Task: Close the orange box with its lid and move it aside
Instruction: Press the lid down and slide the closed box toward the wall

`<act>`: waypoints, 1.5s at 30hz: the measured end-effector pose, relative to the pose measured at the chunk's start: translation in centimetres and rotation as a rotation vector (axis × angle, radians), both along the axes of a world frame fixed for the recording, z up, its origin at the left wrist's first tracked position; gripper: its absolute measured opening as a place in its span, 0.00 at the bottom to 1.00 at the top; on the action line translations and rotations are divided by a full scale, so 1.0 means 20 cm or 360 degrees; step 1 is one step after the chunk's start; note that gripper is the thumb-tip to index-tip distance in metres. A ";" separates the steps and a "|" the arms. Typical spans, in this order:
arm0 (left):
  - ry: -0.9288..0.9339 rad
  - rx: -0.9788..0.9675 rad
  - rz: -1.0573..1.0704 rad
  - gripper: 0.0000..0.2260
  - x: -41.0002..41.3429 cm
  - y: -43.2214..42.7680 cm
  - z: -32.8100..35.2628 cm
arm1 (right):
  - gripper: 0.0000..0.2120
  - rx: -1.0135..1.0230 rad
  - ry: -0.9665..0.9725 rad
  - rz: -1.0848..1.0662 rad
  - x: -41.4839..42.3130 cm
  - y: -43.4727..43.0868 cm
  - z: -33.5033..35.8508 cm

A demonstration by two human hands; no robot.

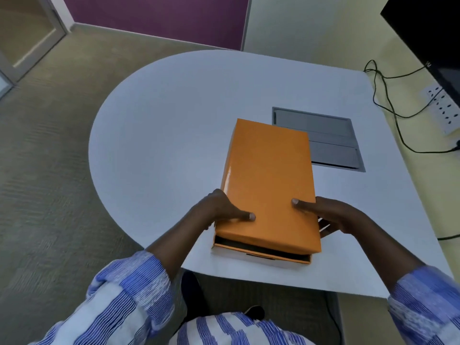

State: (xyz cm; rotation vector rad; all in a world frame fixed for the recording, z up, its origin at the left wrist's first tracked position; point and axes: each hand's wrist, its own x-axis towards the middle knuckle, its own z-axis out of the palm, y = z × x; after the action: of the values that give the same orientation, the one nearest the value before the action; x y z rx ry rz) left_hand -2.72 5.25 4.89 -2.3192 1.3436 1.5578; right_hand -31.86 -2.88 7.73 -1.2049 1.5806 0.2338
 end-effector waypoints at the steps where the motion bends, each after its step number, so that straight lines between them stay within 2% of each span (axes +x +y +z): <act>1: -0.0037 -0.0003 -0.0040 0.55 -0.01 0.03 -0.01 | 0.47 0.0046 -0.0019 0.0035 -0.02 0.03 -0.01; 6: -0.0070 -0.0249 0.0087 0.37 -0.06 0.16 -0.03 | 0.57 0.0224 -0.0088 0.0158 -0.08 0.16 -0.06; 10: 0.0097 -0.0315 0.0213 0.41 -0.08 0.24 -0.02 | 0.59 0.0127 -0.0194 0.0148 -0.10 0.23 -0.08; 13: 0.0255 -0.0270 0.0114 0.45 -0.07 0.28 0.01 | 0.58 0.0049 -0.0222 0.0171 -0.11 0.26 -0.08; 17: 0.0192 -0.0180 0.0046 0.51 -0.07 0.31 0.02 | 0.58 0.0031 -0.0252 0.0165 -0.13 0.27 -0.09; 22: 0.0150 -0.0220 0.0041 0.51 -0.11 0.34 0.01 | 0.56 0.0024 -0.0263 0.0181 -0.15 0.27 -0.10; 27: 0.0557 -0.0149 0.0252 0.49 -0.10 0.38 0.07 | 0.55 0.0043 -0.0263 0.0198 -0.20 0.23 -0.09; 30: 0.0630 -0.0139 0.0424 0.44 -0.10 0.42 0.06 | 0.57 0.0063 -0.0288 0.0183 -0.22 0.22 -0.10; 33: 0.0644 -0.0163 0.0483 0.46 -0.13 0.44 0.03 | 0.58 0.0087 -0.0318 0.0194 -0.24 0.22 -0.12; 36: 0.0613 -0.0142 0.0475 0.40 -0.13 0.42 0.03 | 0.57 0.0105 -0.0353 0.0234 -0.24 0.21 -0.12; 42: 0.0399 -0.0098 0.0405 0.40 -0.14 0.40 0.01 | 0.54 0.0146 -0.0362 0.0365 -0.24 0.22 -0.13; 45: 0.0309 -0.0131 0.0289 0.36 -0.16 0.40 0.00 | 0.56 0.0079 -0.0327 0.0364 -0.22 0.25 -0.16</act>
State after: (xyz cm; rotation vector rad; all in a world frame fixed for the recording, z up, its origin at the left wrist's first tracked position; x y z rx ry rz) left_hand -5.85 13.28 4.88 -2.4551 1.2878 1.8575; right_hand -36.31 2.17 4.55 -1.3274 1.2539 0.2858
